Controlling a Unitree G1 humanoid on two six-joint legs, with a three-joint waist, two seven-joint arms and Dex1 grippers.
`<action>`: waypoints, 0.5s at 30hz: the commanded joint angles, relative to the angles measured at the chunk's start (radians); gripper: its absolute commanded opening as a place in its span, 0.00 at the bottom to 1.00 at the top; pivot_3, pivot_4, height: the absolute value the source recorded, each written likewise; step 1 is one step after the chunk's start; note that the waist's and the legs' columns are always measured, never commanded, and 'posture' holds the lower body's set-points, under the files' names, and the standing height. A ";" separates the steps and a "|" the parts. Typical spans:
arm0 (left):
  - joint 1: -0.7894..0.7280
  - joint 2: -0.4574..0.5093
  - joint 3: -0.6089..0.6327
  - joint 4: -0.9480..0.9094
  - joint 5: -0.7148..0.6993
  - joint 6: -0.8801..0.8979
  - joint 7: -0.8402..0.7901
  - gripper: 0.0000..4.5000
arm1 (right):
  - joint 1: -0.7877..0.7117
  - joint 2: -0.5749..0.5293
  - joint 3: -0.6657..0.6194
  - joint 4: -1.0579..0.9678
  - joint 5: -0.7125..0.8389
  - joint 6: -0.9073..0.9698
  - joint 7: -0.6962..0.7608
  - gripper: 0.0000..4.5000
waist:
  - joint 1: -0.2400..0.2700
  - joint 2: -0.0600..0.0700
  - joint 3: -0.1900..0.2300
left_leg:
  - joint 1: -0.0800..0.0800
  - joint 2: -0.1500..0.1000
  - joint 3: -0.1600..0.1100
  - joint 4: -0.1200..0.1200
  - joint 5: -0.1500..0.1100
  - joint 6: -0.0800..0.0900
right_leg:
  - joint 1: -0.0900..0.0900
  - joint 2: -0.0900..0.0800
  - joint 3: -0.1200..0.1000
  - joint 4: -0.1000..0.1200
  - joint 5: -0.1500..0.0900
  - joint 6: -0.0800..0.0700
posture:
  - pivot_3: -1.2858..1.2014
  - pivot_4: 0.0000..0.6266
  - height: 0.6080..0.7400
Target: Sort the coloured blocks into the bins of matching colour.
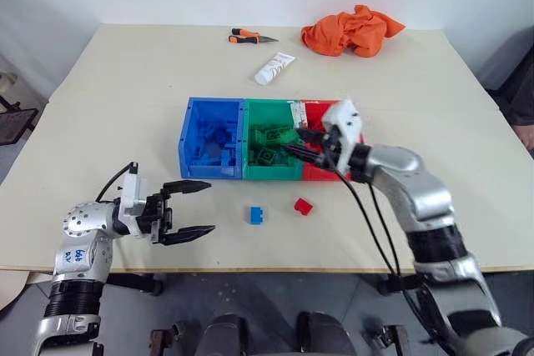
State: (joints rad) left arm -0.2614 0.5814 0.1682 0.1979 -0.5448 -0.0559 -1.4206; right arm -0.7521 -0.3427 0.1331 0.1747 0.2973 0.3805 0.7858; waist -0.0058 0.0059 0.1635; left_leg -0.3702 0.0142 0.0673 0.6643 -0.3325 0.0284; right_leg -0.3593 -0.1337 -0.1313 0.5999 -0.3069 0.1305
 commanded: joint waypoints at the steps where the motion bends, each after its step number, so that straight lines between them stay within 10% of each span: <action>1: 0.011 0.002 0.006 -0.041 -0.012 -0.011 0.001 1.00 | -0.077 0.046 0.009 0.129 -0.050 -0.104 -0.004 0.57 | -0.003 0.000 0.000 | 0.000 0.000 0.000 0.000 0.000 0.000 | 0.000 0.000 0.000 0.001 0.000 0.000 | 0.52 0.24 1.00; 7: 0.021 0.003 0.011 -0.049 -0.014 -0.014 0.001 1.00 | -0.102 0.051 0.011 0.162 -0.079 -0.183 0.047 0.98 | -0.008 0.000 0.000 | 0.000 0.000 -0.001 0.000 0.000 0.000 | -0.001 0.000 0.000 0.003 0.000 0.000 | 0.52 0.24 1.00; 15: 0.035 0.036 0.048 -0.009 -0.020 -0.027 -0.028 1.00 | 0.128 -0.201 -0.092 -0.193 0.063 -0.068 0.263 0.98 | -0.004 0.000 0.000 | 0.000 0.000 -0.003 0.000 0.000 0.000 | 0.000 0.000 -0.001 0.002 0.000 0.000 | 0.52 0.24 1.00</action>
State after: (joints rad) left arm -0.2300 0.5970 0.1845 0.1817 -0.5465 -0.0673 -1.4353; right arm -0.6622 -0.4875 0.0985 0.0731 0.3039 0.2899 0.9844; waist -0.0096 0.0059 0.1636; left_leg -0.3698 0.0143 0.0644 0.6641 -0.3326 0.0282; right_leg -0.3590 -0.1339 -0.1320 0.6020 -0.3069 0.1306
